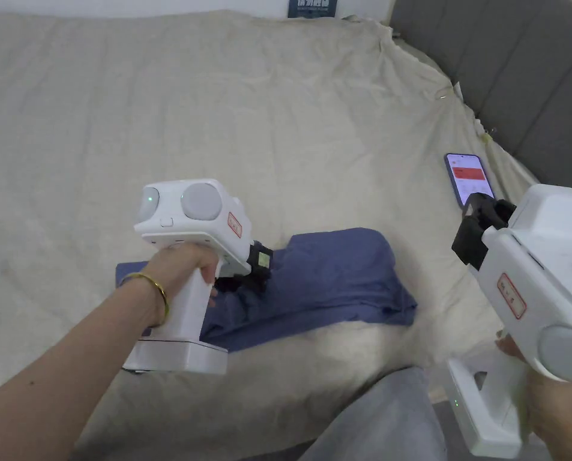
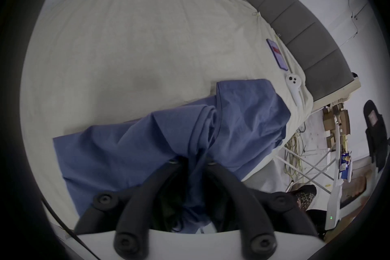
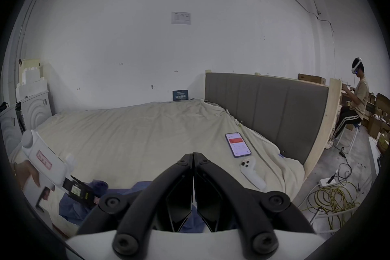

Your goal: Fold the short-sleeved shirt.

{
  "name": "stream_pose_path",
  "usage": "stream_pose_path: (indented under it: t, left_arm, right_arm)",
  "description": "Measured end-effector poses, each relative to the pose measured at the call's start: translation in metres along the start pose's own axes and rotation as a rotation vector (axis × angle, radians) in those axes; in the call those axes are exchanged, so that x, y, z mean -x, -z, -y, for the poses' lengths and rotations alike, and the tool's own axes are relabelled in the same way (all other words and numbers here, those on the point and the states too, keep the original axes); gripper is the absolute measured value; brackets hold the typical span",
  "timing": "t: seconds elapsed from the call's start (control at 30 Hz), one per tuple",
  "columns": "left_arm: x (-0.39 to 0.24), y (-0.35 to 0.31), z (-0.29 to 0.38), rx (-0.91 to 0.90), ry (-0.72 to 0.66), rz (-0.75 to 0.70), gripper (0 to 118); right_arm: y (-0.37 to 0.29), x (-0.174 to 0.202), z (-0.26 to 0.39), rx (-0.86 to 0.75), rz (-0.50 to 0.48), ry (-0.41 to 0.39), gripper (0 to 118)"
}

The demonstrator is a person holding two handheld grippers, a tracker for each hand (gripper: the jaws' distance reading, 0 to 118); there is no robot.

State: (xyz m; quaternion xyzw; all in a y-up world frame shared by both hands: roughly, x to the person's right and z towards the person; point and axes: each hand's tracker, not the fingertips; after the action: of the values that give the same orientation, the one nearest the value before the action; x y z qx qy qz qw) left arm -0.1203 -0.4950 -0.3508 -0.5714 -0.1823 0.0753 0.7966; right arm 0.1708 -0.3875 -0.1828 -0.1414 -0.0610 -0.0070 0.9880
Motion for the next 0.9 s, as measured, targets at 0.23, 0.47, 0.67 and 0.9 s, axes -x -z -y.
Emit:
stream_pose_path:
  t: [0.23,0.47,0.67,0.9]
  left_arm:
    - [0.005,-0.033,-0.008,-0.066,-0.037,0.077,108]
    - [0.013,-0.079,0.012,-0.413,0.027,-0.132,44]
    - [-0.008,-0.007,0.046,-0.369,0.116,-0.212,0]
    - [-0.051,0.046,0.078,-0.325,0.261,-0.293,0]
  right_arm:
    - [0.006,-0.002,-0.002,-0.004,-0.005,-0.002,0]
    - [0.007,0.012,-0.007,-0.018,-0.042,-0.008,0]
    - [0.005,0.012,-0.005,-0.004,-0.052,-0.021,0]
    - [0.004,-0.006,0.003,0.025,-0.005,-0.005,0]
